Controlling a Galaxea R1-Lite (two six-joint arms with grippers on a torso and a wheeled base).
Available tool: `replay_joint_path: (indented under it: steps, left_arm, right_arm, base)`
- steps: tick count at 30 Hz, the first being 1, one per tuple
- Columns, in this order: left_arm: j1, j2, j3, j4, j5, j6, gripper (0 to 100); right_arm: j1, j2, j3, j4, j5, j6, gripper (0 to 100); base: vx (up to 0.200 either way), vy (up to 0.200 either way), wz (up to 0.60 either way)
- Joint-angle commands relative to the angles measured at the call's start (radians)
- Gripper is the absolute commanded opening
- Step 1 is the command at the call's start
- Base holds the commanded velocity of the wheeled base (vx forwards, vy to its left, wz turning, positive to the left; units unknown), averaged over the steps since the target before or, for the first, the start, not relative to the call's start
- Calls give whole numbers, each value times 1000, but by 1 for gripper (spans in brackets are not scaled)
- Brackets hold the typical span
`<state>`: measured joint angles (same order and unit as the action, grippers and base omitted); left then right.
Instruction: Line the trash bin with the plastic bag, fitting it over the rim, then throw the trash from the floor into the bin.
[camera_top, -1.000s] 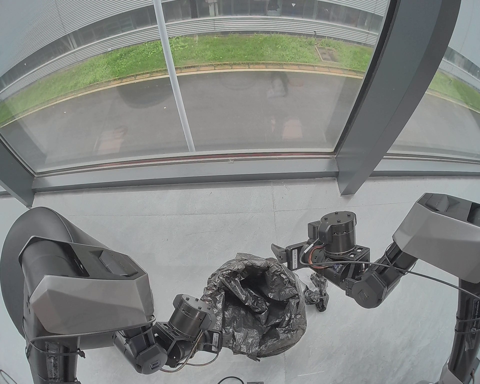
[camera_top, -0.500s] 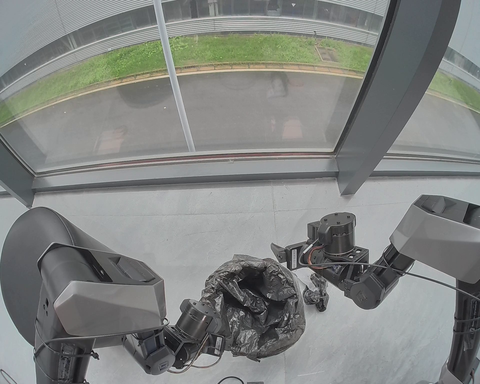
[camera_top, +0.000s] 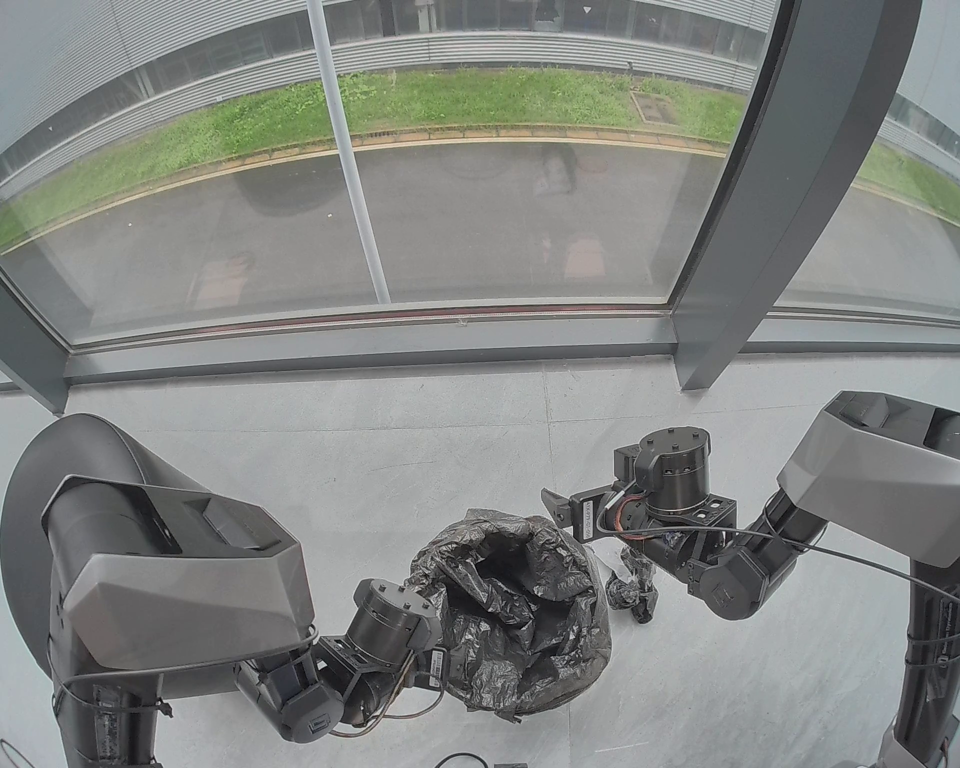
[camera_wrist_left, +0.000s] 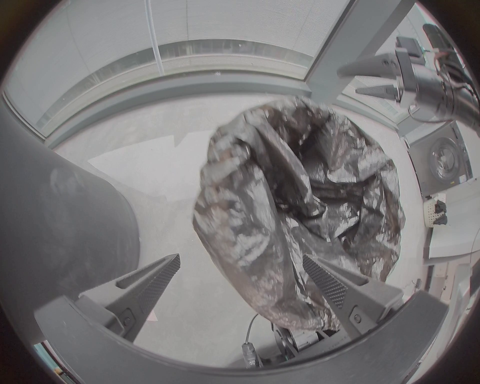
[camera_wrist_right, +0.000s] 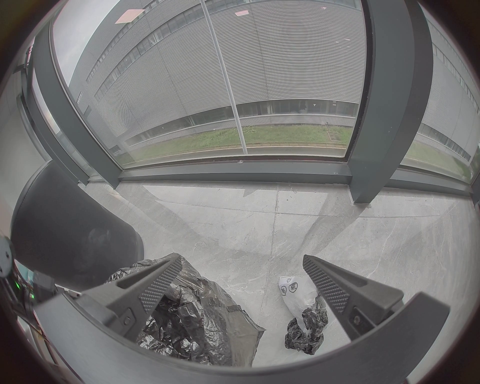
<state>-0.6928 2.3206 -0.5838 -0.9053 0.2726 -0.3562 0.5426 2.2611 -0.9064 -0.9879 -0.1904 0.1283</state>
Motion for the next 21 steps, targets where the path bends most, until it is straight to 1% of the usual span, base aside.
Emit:
replay_joint_path:
  steps: [1, 8, 14, 21]
  left_arm:
    - [12, -58, -10, -1, 22, 5, 100]
    - [48, -15, -64, -1, 28, 3, 100]
    - [99, 31, -110, 2, 30, 14, 100]
    - [164, 75, -128, -4, 28, 51, 100]
  right_arm:
    - [0, 2, 0, 0, 0, -1, 100]
    - [0, 2, -2, -2, 0, 1, 100]
    - [0, 3, 0, -2, 0, 1, 100]
    - [0, 9, -2, -2, 0, -1, 100]
  base:
    - [0, 0, 0]
    - [0, 0, 0]
    - [0, 0, 0]
    - [0, 0, 0]
